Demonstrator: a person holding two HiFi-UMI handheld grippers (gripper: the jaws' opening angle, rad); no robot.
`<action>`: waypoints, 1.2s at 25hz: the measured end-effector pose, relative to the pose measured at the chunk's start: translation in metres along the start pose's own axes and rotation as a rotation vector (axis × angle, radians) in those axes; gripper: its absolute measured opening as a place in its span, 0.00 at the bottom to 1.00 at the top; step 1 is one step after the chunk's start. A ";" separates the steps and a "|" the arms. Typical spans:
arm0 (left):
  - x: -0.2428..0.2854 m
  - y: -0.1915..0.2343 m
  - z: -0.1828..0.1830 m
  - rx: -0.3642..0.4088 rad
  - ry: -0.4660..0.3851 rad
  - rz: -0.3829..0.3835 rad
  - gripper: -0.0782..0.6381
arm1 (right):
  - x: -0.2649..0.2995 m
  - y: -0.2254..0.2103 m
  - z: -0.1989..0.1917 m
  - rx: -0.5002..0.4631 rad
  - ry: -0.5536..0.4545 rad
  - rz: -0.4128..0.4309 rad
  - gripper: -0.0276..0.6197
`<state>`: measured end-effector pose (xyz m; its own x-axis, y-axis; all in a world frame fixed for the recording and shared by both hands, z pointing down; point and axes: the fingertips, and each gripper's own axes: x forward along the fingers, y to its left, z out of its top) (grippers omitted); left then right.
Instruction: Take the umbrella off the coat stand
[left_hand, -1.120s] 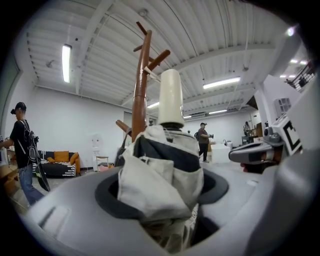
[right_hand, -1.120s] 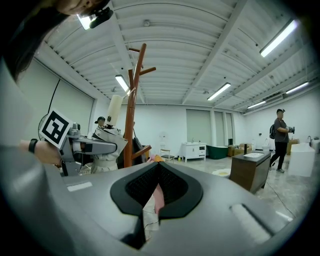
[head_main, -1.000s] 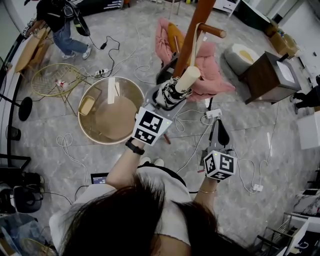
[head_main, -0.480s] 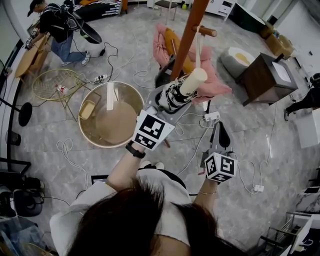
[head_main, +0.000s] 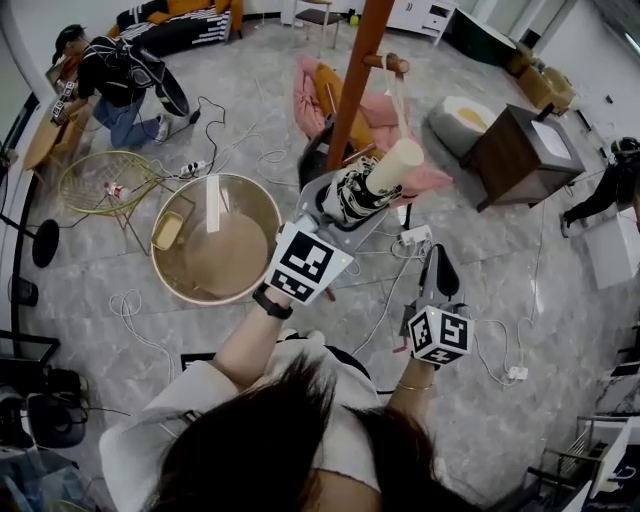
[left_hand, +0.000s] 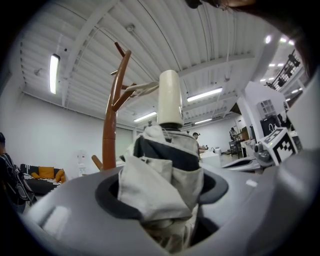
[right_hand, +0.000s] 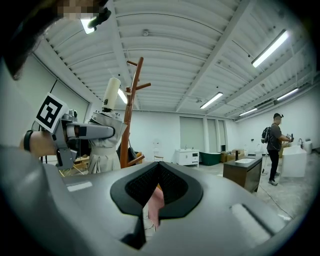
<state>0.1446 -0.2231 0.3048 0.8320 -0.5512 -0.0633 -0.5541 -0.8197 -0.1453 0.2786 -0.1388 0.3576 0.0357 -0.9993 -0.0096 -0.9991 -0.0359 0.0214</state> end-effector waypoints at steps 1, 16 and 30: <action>0.001 -0.002 0.002 0.002 -0.004 -0.006 0.58 | -0.002 -0.001 0.001 -0.001 -0.002 -0.005 0.05; 0.038 -0.052 0.017 0.004 -0.044 -0.138 0.58 | -0.031 -0.048 0.009 -0.010 -0.024 -0.121 0.05; 0.074 -0.117 -0.022 -0.052 0.029 -0.305 0.58 | -0.068 -0.096 -0.013 -0.022 0.047 -0.249 0.05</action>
<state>0.2703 -0.1711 0.3392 0.9594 -0.2819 0.0040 -0.2801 -0.9545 -0.1020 0.3725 -0.0678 0.3689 0.2819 -0.9590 0.0290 -0.9588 -0.2805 0.0455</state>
